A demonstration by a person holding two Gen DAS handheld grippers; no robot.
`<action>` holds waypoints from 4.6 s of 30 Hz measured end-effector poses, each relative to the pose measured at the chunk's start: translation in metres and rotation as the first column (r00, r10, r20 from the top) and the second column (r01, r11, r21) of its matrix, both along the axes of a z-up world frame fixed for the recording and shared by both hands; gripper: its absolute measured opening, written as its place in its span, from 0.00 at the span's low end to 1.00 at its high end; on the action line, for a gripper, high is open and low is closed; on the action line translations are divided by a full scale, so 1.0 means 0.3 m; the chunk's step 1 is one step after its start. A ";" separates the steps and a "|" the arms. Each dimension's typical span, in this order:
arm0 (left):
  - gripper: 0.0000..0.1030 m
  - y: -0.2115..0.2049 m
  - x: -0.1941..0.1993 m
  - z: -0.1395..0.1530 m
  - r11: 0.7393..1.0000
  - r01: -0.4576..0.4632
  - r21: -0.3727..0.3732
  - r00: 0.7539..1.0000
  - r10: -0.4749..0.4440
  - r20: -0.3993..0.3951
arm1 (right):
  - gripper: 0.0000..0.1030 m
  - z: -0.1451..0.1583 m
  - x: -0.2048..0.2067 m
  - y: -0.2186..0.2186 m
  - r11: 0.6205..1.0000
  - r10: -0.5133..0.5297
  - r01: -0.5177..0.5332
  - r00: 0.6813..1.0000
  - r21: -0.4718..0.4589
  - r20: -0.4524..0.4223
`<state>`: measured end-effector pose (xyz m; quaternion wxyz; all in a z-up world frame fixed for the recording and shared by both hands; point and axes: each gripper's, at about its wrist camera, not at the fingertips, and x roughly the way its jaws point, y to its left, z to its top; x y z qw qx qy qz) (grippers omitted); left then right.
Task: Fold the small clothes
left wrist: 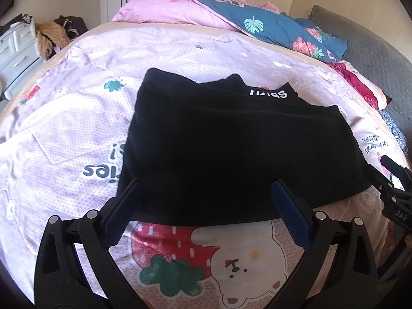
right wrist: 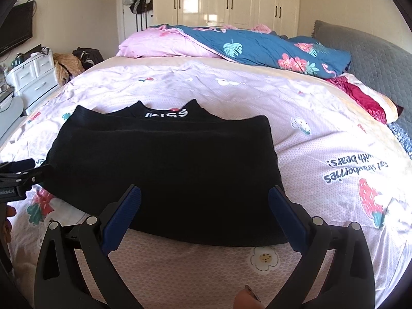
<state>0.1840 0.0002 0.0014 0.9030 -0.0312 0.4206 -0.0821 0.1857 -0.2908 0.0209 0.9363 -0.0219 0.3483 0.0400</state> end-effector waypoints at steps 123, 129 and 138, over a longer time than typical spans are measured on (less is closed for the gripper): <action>0.91 0.274 0.498 -0.040 0.985 -0.174 0.015 0.983 0.174 -0.048 | 0.95 -0.189 0.169 0.774 0.840 0.419 -0.391 0.908 -0.377 -0.009; 0.91 0.304 0.501 -0.052 0.981 -0.192 -0.015 0.979 0.191 -0.072 | 0.80 -0.150 0.154 0.747 0.847 0.444 -0.406 0.895 -0.344 0.037; 0.91 0.298 0.508 -0.079 0.982 -0.172 -0.080 0.979 0.161 -0.127 | 0.24 -0.121 0.126 0.729 0.837 0.509 -0.483 0.860 -0.259 0.042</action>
